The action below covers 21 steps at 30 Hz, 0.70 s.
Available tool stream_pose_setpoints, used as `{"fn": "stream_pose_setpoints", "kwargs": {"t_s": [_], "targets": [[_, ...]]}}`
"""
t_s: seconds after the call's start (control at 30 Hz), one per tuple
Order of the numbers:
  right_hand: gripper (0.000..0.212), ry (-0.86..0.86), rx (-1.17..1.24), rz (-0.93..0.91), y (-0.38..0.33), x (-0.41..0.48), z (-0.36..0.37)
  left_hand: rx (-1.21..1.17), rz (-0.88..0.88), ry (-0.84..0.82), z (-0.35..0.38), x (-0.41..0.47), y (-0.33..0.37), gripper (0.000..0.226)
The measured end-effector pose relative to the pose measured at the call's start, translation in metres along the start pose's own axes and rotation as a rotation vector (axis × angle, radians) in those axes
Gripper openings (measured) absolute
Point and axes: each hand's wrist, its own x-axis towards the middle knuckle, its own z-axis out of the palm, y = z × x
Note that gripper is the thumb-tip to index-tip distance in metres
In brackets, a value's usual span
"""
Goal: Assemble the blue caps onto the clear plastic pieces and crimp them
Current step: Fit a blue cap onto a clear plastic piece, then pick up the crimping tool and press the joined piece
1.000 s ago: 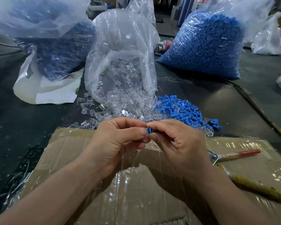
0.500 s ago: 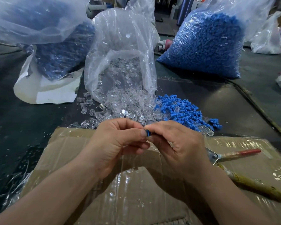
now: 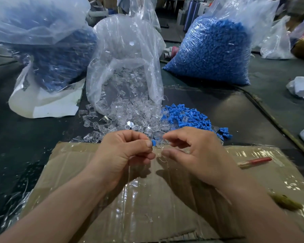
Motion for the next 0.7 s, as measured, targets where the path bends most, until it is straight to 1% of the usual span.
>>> {"fn": "stream_pose_setpoints", "kwargs": {"t_s": [0.13, 0.2, 0.27, 0.33, 0.43, 0.5, 0.57, 0.63, 0.7], "targets": [[0.037, -0.204, -0.071, 0.248, 0.019, -0.005, -0.034, -0.005, -0.027, 0.004, 0.000, -0.001, 0.002, 0.016], [0.035, -0.339, -0.146, 0.328, 0.029, -0.009, -0.046, -0.003, -0.024, 0.008, 0.000, -0.001, 0.003, 0.018], [0.040, -0.464, -0.191, 0.391, 0.036, -0.013, -0.051, 0.004, -0.017, 0.012, 0.001, -0.001, 0.004, 0.017], [0.045, -0.515, -0.137, 0.422, 0.038, -0.015, -0.052, 0.007, -0.013, 0.009, 0.001, -0.001, 0.005, 0.016], [0.058, -0.618, -0.108, 0.370, 0.037, -0.015, -0.052, 0.018, -0.008, 0.009, 0.000, -0.001, 0.005, 0.017], [0.060, -0.625, -0.166, 0.343, 0.037, -0.016, -0.050, 0.019, -0.011, 0.010, 0.000, -0.001, 0.005, 0.018], [0.053, -0.569, -0.220, 0.312, 0.035, -0.014, -0.046, 0.020, -0.010, 0.009, -0.001, -0.001, 0.005, 0.020], [0.047, -0.459, -0.237, 0.257, 0.033, -0.010, -0.036, 0.023, -0.006, 0.004, -0.001, -0.001, 0.004, 0.021], [0.048, -0.340, -0.184, 0.211, 0.026, -0.002, -0.023, 0.024, -0.002, 0.001, -0.002, -0.001, 0.004, 0.020]]}}
